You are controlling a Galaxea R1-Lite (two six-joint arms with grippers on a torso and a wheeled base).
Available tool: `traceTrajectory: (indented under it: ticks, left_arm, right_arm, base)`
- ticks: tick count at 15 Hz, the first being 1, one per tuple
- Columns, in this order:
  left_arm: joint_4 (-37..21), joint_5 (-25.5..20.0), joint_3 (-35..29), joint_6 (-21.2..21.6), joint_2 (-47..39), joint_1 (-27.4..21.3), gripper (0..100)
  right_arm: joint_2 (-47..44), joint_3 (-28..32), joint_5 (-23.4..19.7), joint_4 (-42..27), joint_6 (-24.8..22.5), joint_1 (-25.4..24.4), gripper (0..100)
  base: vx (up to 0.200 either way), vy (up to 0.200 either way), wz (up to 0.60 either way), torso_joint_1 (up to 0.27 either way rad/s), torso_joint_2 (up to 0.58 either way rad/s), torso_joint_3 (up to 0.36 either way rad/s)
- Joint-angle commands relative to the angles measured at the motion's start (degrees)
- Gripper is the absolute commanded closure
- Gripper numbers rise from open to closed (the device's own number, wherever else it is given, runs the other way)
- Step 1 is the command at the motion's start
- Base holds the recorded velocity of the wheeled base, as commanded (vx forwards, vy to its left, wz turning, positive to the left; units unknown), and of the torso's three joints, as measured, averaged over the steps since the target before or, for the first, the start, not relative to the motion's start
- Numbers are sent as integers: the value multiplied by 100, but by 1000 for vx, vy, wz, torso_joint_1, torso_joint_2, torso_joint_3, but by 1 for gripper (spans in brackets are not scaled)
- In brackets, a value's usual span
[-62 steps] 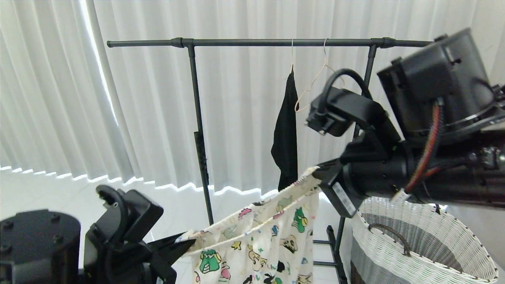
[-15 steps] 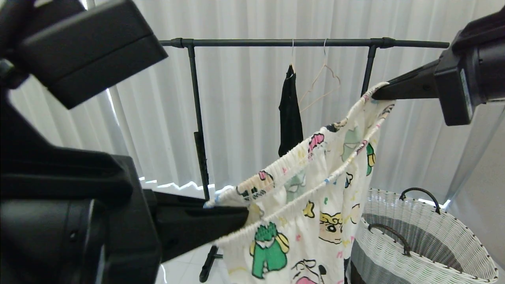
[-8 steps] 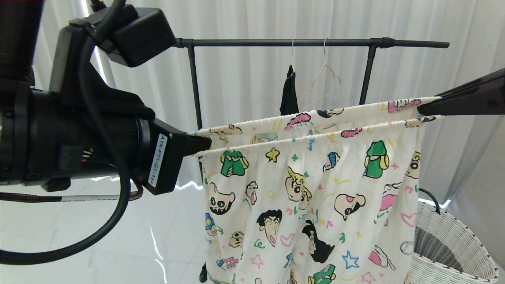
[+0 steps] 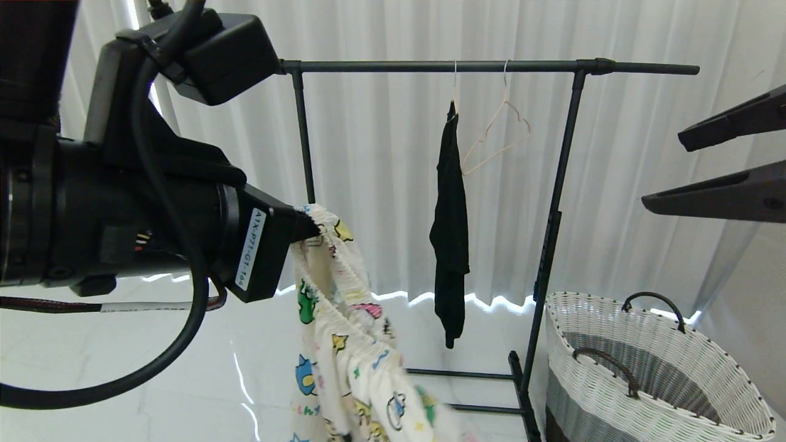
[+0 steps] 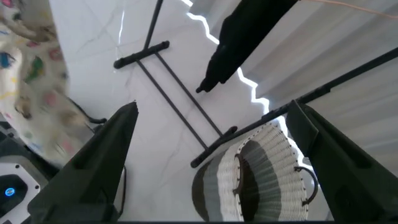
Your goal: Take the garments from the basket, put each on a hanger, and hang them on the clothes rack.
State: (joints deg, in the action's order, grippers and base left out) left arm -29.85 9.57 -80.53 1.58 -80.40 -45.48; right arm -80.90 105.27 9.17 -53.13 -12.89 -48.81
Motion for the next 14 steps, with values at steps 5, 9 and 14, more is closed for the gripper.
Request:
traceTrajectory:
  ticks: [5, 9, 14]
  left_arm:
    - [6, 353, 899, -18, 507, 127, 100]
    - [15, 458, 2103, 26, 1457, 1279, 100]
    - [15, 476, 2340, 35, 1589, 1991, 100]
  right_arm:
    - [347, -542, 41, 13, 23, 794, 0]
    - [962, -1650, 261, 241, -21, 2614, 0]
    - [1401, -3574, 261, 2386, -39, 3325, 0]
  base:
    - [0, 0, 0, 0, 0, 0]
    - [0, 0, 0, 0, 0, 0]
    - [0, 0, 0, 0, 0, 0]
